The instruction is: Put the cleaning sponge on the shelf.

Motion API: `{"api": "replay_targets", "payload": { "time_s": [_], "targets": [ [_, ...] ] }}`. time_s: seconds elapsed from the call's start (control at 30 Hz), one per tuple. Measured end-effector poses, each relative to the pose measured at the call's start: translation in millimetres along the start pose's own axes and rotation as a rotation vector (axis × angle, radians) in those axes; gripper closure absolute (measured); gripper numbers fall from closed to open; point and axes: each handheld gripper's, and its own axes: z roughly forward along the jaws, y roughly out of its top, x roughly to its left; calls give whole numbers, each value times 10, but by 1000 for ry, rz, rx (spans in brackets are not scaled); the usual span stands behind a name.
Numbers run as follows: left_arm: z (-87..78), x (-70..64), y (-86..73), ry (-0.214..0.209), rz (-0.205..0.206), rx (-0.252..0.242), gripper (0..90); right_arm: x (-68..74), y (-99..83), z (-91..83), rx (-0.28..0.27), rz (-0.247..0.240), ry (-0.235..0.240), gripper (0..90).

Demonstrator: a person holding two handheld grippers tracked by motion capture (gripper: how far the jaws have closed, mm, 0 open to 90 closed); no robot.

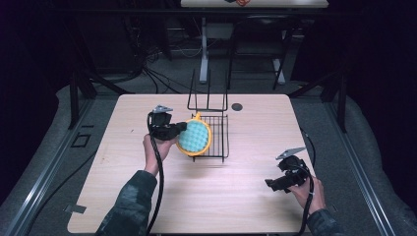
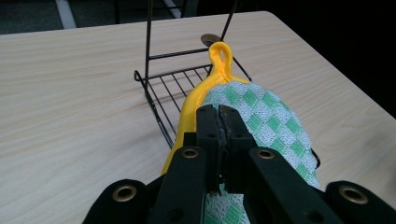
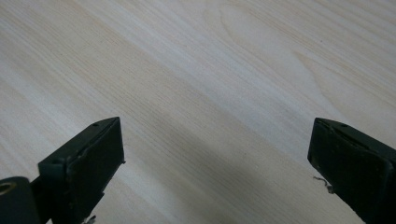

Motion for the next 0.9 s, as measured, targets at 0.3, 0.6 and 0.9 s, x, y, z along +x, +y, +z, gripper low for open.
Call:
{"api": "replay_targets", "payload": {
  "time_s": [0.3,0.6,0.9],
  "targets": [
    [124,-34,-15,13,-4,-12,882,-12,-1,3,-1,-5,-6,30],
    [232,-47,-43,18,-22,-26,882,-15,-6,3,-1,2,-7,30],
    [320,-100,-66,21,-39,-30,882,-5,-11,3,0,-3,-4,31]
  ]
}}
